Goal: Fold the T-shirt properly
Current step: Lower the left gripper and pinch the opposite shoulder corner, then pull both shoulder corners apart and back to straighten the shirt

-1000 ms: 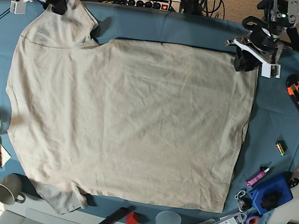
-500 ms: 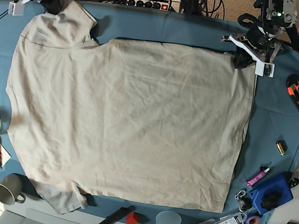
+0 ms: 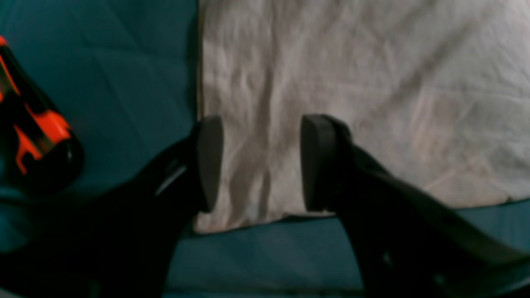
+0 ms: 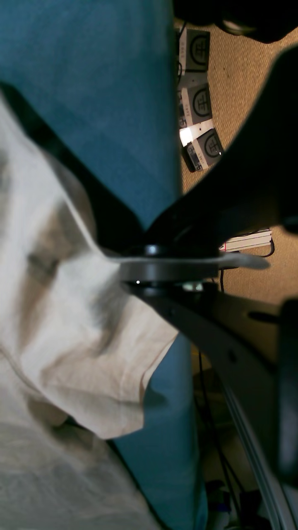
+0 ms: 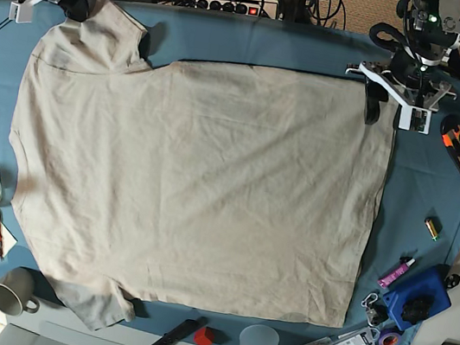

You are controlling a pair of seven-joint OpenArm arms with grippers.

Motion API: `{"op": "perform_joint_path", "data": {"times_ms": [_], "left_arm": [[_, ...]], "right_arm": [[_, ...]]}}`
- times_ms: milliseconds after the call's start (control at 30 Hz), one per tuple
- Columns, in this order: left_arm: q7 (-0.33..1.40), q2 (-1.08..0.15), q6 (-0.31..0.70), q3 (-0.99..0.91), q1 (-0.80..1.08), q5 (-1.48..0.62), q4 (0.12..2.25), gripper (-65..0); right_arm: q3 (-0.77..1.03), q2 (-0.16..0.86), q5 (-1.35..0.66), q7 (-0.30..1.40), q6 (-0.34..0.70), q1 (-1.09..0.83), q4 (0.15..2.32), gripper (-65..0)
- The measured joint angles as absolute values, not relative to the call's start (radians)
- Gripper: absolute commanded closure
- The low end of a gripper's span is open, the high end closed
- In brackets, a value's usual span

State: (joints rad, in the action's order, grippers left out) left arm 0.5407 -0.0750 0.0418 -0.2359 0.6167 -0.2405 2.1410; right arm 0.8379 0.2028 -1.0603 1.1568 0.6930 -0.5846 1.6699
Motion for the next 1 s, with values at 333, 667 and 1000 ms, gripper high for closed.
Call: {"op": "perform_joint_path", "data": {"times_ms": [333, 667, 1000], "left_arm": [[0.625, -0.077, -0.165, -0.299, 0.610, -0.348, 2.062, -30.9], [0.591, -0.085, -0.037, -0.376, 0.510, -0.552, 1.866, -30.9], [0.792, -0.019, 0.129, -0.393, 0.535, -0.829, 1.859, -25.1]], "right_arm": [[0.838, 0.203, -1.060, 1.171, 0.693, -0.585, 1.670, 0.0], [0.838, 0.205, -1.060, 1.197, 0.693, -0.584, 1.670, 0.0], [0.838, 0.213, -1.060, 1.197, 0.693, -0.585, 1.670, 0.0]]}}
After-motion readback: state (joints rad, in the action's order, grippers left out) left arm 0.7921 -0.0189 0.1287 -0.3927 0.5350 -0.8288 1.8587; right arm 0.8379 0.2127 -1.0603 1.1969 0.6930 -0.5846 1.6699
